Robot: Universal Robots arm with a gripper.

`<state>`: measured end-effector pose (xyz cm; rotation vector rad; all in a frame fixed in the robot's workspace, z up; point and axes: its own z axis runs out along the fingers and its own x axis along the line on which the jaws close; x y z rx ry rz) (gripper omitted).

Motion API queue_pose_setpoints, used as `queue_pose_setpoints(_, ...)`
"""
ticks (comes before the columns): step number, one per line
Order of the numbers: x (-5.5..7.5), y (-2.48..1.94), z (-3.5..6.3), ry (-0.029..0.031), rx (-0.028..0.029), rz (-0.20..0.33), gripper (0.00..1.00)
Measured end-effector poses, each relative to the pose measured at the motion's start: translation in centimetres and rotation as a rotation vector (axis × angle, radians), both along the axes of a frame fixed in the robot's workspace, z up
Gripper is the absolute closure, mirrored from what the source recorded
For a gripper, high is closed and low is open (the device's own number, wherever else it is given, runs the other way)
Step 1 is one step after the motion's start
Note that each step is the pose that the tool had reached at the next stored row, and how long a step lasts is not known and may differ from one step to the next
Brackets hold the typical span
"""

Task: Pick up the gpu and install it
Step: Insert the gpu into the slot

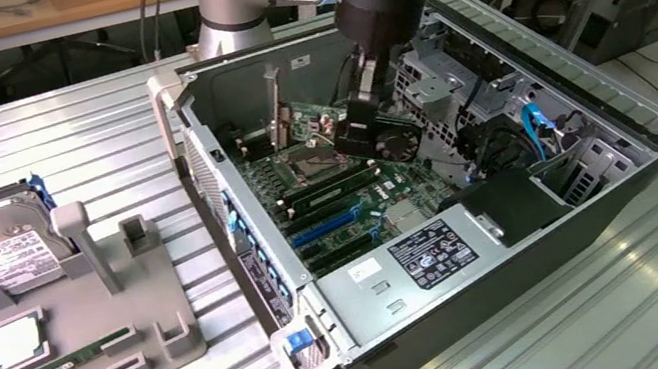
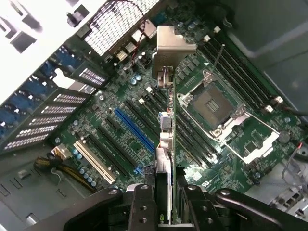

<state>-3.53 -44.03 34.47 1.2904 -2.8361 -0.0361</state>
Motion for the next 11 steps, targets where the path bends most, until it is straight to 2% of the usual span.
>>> queue_pose_setpoints(6, 0.0, 0.00, -0.66, 0.0000, -0.0001, 0.112, 0.73)
queue_pose_setpoints(11, 0.0, 0.00, -1.43, -0.0001, 0.0000, 0.236, 0.73)
